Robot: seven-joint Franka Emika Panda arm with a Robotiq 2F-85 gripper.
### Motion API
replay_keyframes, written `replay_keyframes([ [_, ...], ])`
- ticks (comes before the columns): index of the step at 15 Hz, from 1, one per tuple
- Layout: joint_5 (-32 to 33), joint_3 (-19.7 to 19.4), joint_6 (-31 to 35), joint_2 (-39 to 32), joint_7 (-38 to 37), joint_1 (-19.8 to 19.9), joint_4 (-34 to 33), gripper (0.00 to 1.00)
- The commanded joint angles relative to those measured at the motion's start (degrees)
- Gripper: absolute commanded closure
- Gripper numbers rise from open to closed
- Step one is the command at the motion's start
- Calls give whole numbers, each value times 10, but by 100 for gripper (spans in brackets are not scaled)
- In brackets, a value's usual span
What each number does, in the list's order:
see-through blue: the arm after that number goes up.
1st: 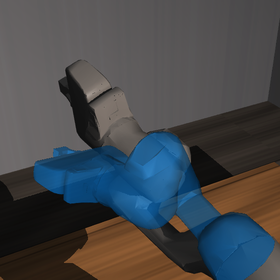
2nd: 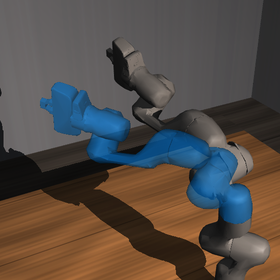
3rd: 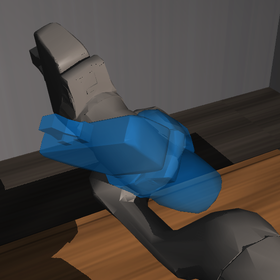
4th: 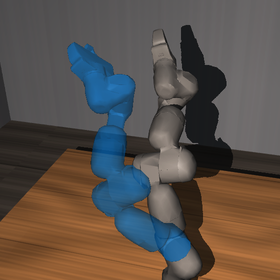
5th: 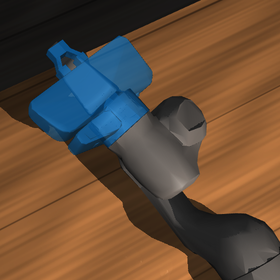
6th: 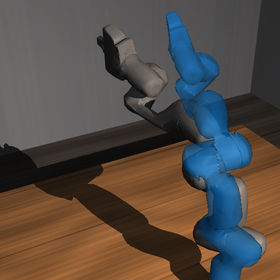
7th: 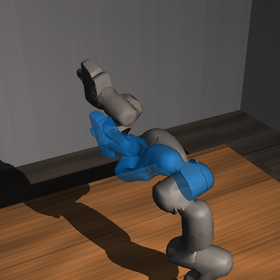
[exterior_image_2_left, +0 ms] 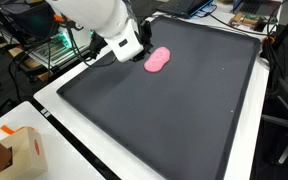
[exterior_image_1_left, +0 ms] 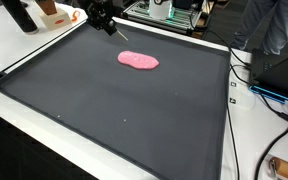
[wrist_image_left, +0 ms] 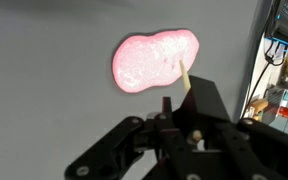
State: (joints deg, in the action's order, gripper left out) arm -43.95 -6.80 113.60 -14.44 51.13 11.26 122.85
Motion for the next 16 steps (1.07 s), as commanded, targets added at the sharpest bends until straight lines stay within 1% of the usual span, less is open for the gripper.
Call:
replay_keyframes([
  [1,23,6,20,32,-28,-11,16,94],
  [6,53,16,24,70,-61,-29,24,94],
  [16,161,45,42,152,-160,-74,41,94],
])
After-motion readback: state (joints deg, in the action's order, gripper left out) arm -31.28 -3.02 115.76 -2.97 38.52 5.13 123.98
